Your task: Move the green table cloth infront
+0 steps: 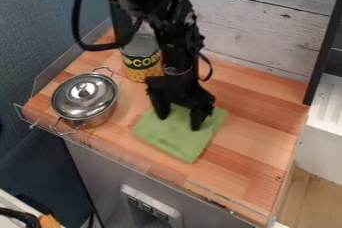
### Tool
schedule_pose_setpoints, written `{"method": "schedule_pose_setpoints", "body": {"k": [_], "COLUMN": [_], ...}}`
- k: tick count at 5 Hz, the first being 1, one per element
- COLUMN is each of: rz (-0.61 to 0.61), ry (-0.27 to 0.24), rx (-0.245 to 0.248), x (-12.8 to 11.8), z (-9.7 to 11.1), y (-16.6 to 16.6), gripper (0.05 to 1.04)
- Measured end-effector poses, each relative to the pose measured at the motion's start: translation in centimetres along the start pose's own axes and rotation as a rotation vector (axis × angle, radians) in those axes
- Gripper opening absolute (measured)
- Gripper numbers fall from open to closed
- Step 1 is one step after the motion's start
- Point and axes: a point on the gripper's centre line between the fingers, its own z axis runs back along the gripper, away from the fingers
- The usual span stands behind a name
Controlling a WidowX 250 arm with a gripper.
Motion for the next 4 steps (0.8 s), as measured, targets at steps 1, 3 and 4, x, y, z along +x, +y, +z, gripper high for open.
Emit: {"method": "schedule_pose_setpoints", "body": {"k": [1,3,4], "rz": [0.028,0.046,0.012], "ry": [0.018,0.021,-0.046], "rx": [0.012,-0.025,-0.094], "x": [-1.2,-0.4,1.1], "z": [0.1,1.7,5.5], "y": [0.2,-0.4,-1.4], "gripper": [0.999,0.999,0.999]}}
